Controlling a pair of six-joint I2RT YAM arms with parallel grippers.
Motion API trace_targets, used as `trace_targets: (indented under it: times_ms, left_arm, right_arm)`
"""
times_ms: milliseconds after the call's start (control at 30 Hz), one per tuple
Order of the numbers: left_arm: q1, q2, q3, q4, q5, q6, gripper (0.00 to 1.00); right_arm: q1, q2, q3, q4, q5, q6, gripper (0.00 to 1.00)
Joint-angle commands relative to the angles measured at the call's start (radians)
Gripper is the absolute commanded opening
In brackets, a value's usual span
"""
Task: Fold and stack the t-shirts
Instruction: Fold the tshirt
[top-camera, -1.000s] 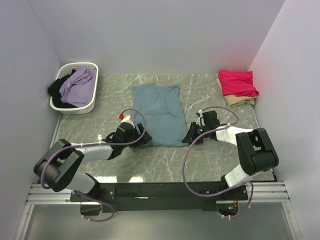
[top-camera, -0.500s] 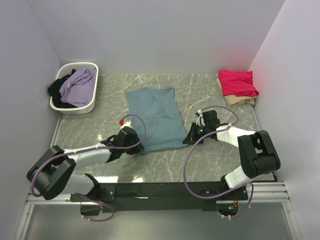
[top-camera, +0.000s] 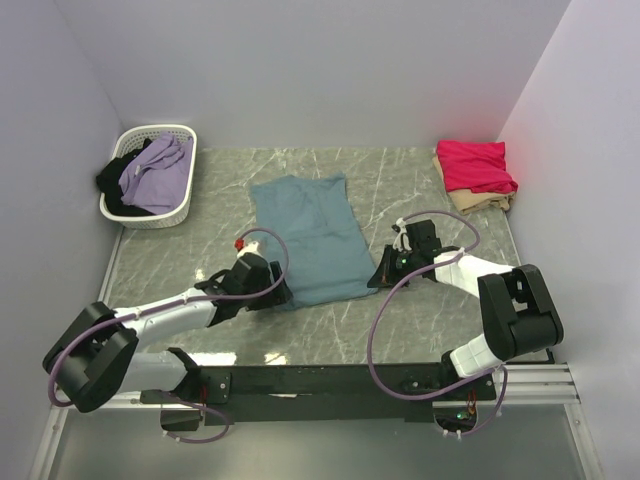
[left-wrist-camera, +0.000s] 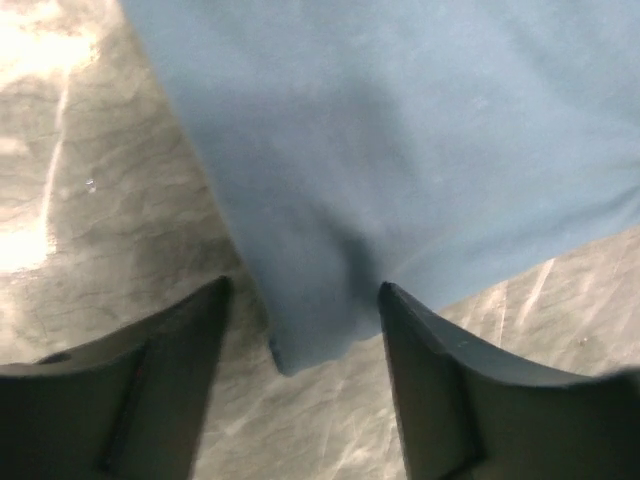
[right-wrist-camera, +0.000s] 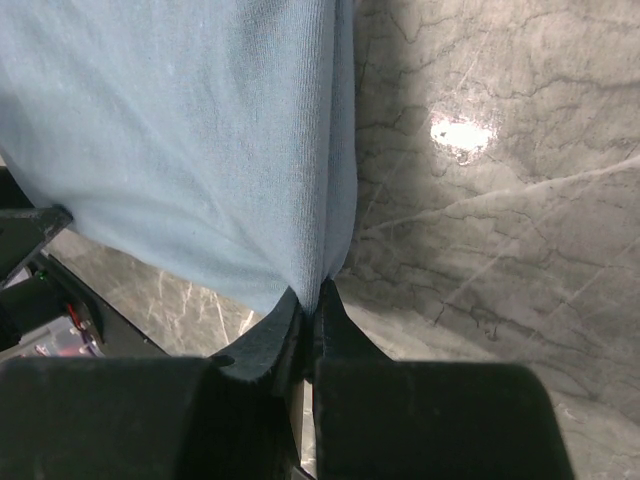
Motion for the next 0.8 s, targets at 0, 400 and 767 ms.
trace_targets:
  times_ms: [0,400,767]
  left_arm:
    - [-0.004,0.019,-0.056,-0.044,0.037,0.014,0.61]
    - [-0.059,-0.032,-0.099,-0.095,0.019,-0.058,0.16]
    - [-0.065,-0.053,-0.018,-0.196,0.048,-0.009,0.01]
  right_arm:
    - [-0.004,-0.034,0.019,-0.008,0.003,-0.022,0.0]
    - [-0.004,-0.039,0.025,-0.023,0.012,-0.031,0.0]
    - [0.0,-0.166,0.001,-0.065,-0.052,-0.047,0.0]
